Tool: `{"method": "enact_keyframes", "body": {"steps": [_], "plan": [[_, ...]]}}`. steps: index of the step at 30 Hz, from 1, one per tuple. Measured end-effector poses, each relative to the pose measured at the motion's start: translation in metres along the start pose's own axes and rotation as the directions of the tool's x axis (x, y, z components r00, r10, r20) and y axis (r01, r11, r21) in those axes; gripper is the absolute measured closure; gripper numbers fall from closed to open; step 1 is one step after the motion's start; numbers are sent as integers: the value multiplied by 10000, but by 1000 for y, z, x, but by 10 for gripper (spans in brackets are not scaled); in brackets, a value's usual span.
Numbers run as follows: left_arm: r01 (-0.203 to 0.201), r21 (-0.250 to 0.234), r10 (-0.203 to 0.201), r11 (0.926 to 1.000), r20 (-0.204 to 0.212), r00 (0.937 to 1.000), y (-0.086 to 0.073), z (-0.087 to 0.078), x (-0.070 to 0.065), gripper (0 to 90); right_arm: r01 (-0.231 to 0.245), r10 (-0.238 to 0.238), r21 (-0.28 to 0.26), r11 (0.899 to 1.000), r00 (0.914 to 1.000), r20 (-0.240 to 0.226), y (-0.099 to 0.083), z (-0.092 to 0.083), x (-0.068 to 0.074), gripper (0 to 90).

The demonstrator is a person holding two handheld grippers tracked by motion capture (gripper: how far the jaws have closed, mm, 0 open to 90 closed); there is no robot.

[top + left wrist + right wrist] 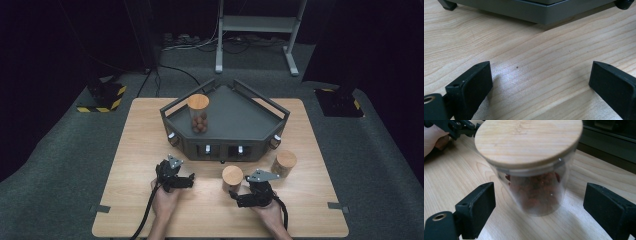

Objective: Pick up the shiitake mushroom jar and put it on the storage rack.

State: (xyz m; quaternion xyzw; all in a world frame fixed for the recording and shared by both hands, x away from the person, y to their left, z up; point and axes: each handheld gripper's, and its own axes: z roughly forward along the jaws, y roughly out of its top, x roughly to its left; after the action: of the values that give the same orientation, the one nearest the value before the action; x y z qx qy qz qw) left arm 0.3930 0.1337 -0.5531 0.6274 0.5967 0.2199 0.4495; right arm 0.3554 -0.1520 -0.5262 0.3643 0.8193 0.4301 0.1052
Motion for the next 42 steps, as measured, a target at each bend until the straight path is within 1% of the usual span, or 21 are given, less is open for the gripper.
{"method": "enact_keyframes", "body": {"steps": [10,17,22,27,31,35,37,39,42], "plan": [[-4,3,4,10000,-2,10000,0,0,0,47,-50,52,-122,9999,9998,171,6,12,4,131],[11,-2,-11,10000,-17,10000,0,0,0,47,-31,36,-186,9998,9996,295,7,15,6,157],[25,-10,-25,10000,-20,10000,0,0,0,46,104,-91,-289,9995,9990,439,8,16,8,183],[13,0,-13,10000,-19,10000,0,0,0,46,153,-138,-358,9992,9990,436,9,17,10,210],[25,-13,-25,10000,-20,10000,0,0,0,47,279,-256,-408,9988,9982,539,8,18,11,226],[31,-17,-31,10000,-17,10000,0,0,0,47,445,-413,-454,9980,9967,697,9,18,13,236],[17,-6,-17,10000,-19,10000,0,0,0,46,687,-639,-524,9963,9940,884,9,17,15,246],[24,-8,-24,10000,-14,10000,0,0,0,46,790,-729,-598,9951,9924,988,9,16,16,253],[28,-7,-28,10000,-15,10000,0,-1,0,46,726,-669,-606,9955,9936,914,10,15,14,253]]}}
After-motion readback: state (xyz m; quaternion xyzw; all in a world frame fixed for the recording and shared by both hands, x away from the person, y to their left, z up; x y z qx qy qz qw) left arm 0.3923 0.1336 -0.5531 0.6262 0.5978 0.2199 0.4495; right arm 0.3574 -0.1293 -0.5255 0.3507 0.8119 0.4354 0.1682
